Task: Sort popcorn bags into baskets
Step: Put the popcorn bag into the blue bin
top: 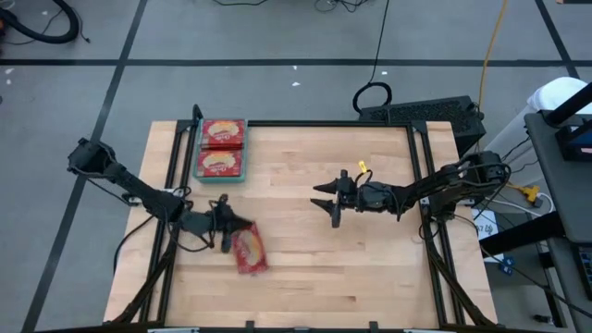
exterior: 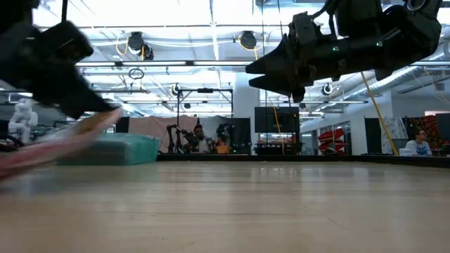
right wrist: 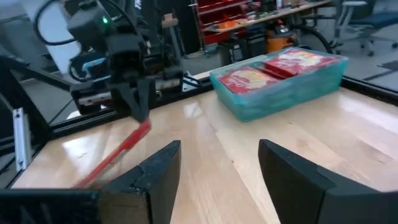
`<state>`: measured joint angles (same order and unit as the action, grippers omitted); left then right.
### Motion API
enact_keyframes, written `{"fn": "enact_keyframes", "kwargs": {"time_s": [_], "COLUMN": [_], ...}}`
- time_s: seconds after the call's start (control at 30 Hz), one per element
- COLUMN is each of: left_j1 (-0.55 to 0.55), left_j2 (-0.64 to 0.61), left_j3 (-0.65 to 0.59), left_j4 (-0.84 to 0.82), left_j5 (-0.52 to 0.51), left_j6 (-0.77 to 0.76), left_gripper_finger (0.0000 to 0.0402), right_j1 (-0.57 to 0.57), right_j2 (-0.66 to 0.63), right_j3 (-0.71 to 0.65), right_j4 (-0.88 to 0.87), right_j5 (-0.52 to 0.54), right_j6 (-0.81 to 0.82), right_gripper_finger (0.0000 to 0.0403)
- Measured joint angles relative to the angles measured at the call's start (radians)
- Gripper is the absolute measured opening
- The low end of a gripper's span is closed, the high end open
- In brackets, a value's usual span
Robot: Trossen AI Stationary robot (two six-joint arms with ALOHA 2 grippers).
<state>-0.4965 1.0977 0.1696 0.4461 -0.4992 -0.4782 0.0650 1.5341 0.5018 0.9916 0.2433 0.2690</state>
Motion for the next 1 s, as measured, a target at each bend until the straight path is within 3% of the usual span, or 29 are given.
{"fn": "enact_keyframes", "kwargs": {"time_s": [0.17,0.33,0.47,0.63,1.0], "left_j1": [0.115,0.233,0.291,0.316,0.293], "left_j2": [0.0,-0.001,-0.001,0.0,0.0], "left_j3": [0.0,0.002,0.002,0.002,0.002], "left_j4": [0.216,0.417,0.441,0.425,0.422], "left_j5": [-0.113,-0.123,-0.109,-0.041,0.005], "left_j6": [0.22,0.39,0.42,0.396,0.395], "left_gripper_finger": [0.0002,0.0001,0.0001,0.0001,0.0001], "right_j1": [0.046,0.082,0.069,0.001,-0.196], "right_j2": [0.0,0.0,0.0,0.0,0.073], "right_j3": [0.046,0.121,0.127,0.127,0.15], "right_j4": [-0.064,-0.211,-0.245,-0.241,-0.108], "right_j5": [0.019,0.074,0.15,0.141,-0.279], "right_j6": [0.025,0.003,-0.075,-0.225,-0.375], "right_gripper_finger": [0.0229,0.0267,0.0283,0.0285,0.0277]}}
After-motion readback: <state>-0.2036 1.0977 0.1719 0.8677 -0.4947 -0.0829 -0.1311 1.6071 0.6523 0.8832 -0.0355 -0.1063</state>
